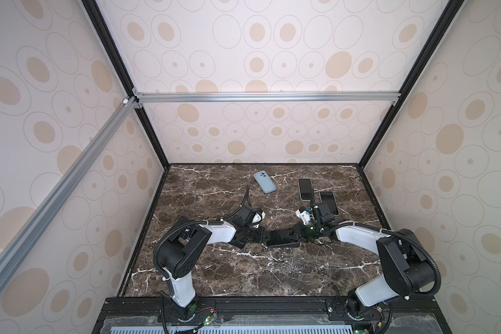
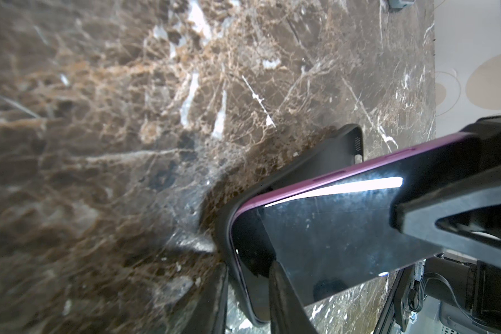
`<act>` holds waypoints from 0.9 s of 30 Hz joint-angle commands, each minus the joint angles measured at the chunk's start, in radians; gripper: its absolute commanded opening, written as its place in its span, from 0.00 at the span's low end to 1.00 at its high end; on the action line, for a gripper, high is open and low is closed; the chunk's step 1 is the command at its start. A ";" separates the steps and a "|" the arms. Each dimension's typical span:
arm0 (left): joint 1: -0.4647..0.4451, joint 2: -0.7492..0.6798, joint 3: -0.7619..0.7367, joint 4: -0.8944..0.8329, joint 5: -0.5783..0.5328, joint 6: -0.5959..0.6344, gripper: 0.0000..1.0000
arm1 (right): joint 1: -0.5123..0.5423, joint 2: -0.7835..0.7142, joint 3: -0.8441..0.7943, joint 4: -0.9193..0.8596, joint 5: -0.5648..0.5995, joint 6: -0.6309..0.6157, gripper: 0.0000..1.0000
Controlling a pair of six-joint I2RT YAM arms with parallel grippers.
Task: Put the phone into the phone case
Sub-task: 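Lower the pink phone into the black case while the left gripper holds it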
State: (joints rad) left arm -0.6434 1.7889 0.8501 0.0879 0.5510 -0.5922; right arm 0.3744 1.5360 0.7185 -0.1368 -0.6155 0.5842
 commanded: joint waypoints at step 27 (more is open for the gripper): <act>-0.018 0.029 0.033 -0.082 -0.040 0.043 0.26 | 0.008 -0.054 0.059 -0.280 0.224 -0.096 0.52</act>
State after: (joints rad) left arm -0.6548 1.7954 0.8688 0.0669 0.5358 -0.5766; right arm 0.3759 1.5070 0.7815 -0.3908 -0.4168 0.5060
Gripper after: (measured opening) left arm 0.257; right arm 0.525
